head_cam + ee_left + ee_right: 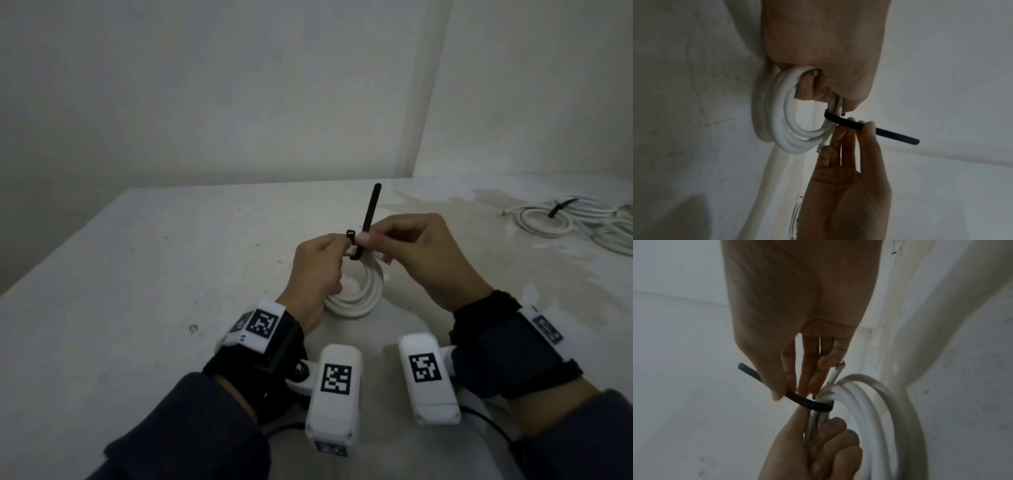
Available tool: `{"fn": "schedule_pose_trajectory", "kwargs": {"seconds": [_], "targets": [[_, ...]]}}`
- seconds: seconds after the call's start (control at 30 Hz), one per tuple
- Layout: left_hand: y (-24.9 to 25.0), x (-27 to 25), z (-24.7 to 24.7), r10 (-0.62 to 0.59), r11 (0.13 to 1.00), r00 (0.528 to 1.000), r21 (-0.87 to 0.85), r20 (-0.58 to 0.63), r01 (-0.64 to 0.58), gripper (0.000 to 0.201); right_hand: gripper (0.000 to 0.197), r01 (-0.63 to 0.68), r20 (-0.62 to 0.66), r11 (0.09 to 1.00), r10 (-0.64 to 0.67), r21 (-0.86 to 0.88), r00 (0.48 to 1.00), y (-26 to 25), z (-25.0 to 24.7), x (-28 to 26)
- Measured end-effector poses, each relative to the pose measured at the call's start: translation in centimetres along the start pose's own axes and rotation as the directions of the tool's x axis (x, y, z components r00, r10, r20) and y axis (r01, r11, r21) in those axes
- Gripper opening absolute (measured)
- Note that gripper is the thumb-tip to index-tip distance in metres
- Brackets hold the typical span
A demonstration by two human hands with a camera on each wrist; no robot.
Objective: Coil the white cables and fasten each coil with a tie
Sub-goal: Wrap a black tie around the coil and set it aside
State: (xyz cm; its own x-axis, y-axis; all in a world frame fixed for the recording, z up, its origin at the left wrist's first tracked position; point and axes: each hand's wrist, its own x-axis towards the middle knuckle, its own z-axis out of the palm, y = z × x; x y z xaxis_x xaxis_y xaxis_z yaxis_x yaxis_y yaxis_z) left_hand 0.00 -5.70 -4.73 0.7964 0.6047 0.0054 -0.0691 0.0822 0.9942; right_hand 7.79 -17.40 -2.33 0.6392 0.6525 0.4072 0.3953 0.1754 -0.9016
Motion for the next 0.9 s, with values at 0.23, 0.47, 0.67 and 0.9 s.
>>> {"fn": "schedule_pose_trajectory", "kwargs": {"seconds": [0.23,0.47,0.67,0.9], "targets": [[0.3,-0.2,0.1,0.122,0.991,0.992,0.06,-0.035,-0.12,0.021,0.018,-0.122,-0.109,0.985,0.135,0.12,0.985,-1.3,0.9,-0.2],[-0.2,0.1,0.2,0.278,0.956,0.96,0.109,-0.03,-0.273,0.022,0.022,-0.246,-0.075,0.965,0.253,0.096,0.965,-0.9,0.8,0.0],[-0.3,0.1,0.2,0.316,0.941,0.949,0.133,-0.015,-0.311,0.022,0.029,-0.256,-0.024,0.966,0.257,0.033,0.966,-0.8,0.7,0.0],[-0.5,0.2,0.2,0.314,0.94,0.949,0.136,0.007,-0.312,0.022,0.026,-0.266,-0.013,0.964,0.266,0.024,0.964,-0.7,0.6,0.0]]}}
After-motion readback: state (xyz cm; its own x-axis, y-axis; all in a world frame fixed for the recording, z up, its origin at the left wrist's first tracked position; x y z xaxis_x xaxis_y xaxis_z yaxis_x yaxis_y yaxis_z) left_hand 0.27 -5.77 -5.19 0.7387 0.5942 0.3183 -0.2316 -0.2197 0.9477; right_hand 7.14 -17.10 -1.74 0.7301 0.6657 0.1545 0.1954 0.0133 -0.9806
